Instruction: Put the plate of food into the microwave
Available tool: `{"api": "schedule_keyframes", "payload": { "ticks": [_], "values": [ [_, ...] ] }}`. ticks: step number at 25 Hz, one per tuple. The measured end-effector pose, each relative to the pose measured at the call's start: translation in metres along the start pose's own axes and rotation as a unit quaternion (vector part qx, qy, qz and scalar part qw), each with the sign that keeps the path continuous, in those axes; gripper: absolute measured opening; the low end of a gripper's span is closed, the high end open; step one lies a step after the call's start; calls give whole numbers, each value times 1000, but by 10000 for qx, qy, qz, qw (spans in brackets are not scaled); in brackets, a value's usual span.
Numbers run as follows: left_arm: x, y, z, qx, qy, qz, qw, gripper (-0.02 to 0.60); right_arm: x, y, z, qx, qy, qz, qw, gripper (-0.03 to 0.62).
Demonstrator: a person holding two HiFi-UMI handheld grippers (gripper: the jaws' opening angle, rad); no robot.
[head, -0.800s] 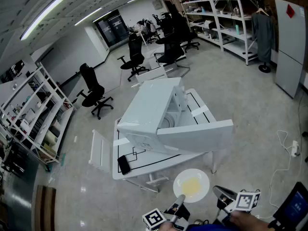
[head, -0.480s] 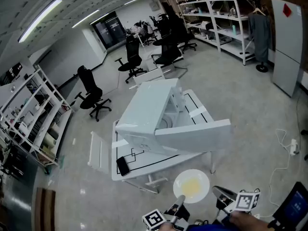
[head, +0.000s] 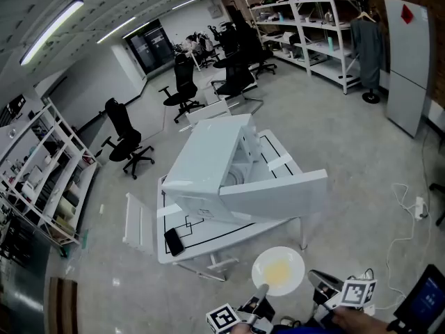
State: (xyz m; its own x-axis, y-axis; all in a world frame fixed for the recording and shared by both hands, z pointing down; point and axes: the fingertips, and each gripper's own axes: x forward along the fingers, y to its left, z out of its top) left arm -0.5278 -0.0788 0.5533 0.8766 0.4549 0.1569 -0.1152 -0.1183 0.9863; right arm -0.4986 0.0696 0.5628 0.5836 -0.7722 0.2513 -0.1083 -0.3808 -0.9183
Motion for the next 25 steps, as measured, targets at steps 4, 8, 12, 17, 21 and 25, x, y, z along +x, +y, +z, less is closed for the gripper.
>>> {"api": "schedule_keyframes", "payload": {
  "ticks": [4, 8, 12, 17, 21, 25],
  "values": [
    [-1, 3, -2, -38, 144, 4, 9999, 17, -4, -5, -4, -45, -99, -110, 9999, -1],
    [-1, 5, -3, -45, 320, -1, 9995, 17, -9, -6, -7, -135, -251, -154, 9995, -1],
    [1, 6, -6, -68, 432, -12, 9990, 17, -14, -10, -9, -34, -352, -323, 9989, -1],
    [18, 4, -12, -30, 544, -45, 9985, 17, -19, -17, 8, 46, -514, -358, 9980, -2],
    [42, -1, -24, -7, 611, -29, 9981, 17, -29, -29, 32, 57, -610, -392, 9973, -2],
    [84, -8, -43, -3, 686, -42, 9976, 17, -41, -45, 72, 108, -699, -385, 9968, -1]
  ]
}}
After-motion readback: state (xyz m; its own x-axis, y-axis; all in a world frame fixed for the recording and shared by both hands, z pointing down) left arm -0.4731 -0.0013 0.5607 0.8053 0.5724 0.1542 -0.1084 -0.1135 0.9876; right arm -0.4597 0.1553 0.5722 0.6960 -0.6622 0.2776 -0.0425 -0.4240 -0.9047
